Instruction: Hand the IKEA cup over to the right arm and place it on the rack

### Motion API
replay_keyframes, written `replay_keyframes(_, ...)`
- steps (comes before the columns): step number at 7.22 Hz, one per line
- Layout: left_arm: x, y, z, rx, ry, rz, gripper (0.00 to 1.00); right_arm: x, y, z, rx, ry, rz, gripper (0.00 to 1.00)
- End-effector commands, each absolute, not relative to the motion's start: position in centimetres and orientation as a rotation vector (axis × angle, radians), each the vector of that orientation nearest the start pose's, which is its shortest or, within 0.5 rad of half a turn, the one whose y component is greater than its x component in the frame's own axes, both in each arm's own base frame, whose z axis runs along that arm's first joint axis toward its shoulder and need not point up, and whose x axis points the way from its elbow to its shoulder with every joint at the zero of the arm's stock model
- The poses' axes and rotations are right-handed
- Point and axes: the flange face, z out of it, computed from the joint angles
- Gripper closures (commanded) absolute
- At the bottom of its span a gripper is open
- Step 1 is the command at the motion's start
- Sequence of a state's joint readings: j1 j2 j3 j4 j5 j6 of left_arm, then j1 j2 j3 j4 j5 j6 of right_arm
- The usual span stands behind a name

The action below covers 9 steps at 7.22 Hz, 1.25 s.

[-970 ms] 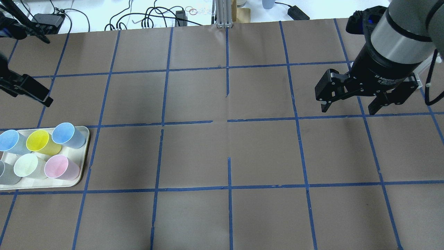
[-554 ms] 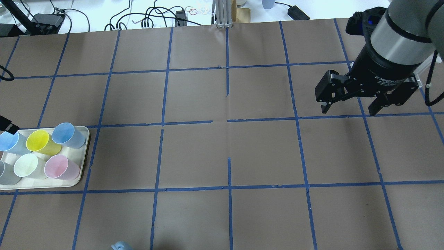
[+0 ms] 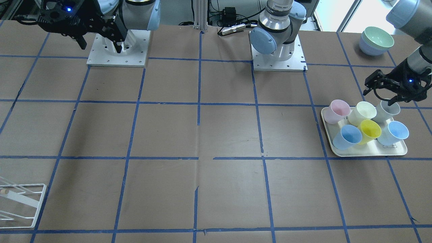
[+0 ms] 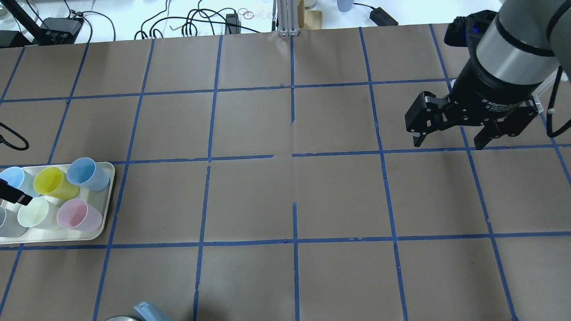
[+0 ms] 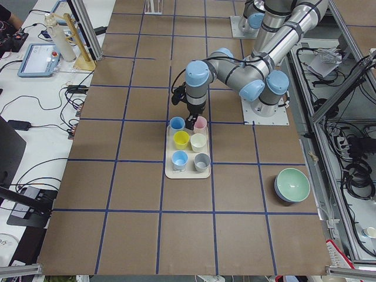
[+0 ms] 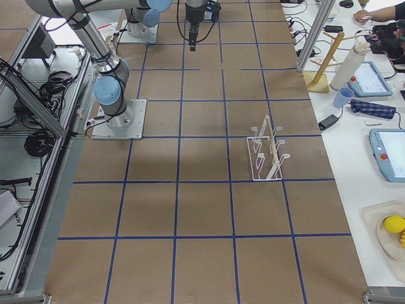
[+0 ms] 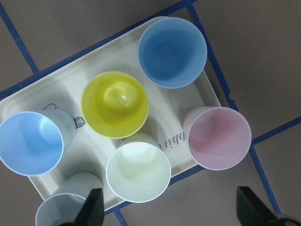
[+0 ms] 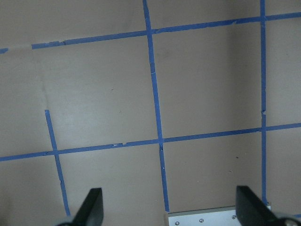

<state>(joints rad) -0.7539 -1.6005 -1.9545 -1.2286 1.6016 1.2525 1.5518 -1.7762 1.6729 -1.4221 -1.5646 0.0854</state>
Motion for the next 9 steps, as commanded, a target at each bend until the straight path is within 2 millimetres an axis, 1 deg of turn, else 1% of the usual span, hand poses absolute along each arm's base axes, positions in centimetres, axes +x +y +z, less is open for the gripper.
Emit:
replay_keyframes(1,26.9,-41.4,29.5,0.674,3.097,0.182,0.16,12.7,-40.1,51.5,0.164,3.132,0.072,0.00)
replay_keyframes(3,28.1,-42.3,27.6,0.673,3.086,0.170,0.17,12.7,-40.1,51.5,0.164,3.132,0.072,0.00)
replay_keyframes(4,28.7,-42.3,27.2,0.667,3.091,0.176,0.17,12.7,-40.1,51.4,0.161,3.132,0.075,0.00)
replay_keyframes(6,29.0,-42.4,26.0,0.698,3.101,0.197,0.17,12.7,-40.1,51.4,0.164,3.132,0.075,0.00)
replay_keyframes(7,29.4,-42.2,25.5,0.704,3.090,0.246,0.18,12.6,-40.1,51.4,0.166,3.132,0.075,0.00)
replay_keyframes(9,29.4,-42.1,24.2,0.731,3.103,0.282,0.19,12.7,-40.1,51.4,0.161,3.130,0.070,0.00)
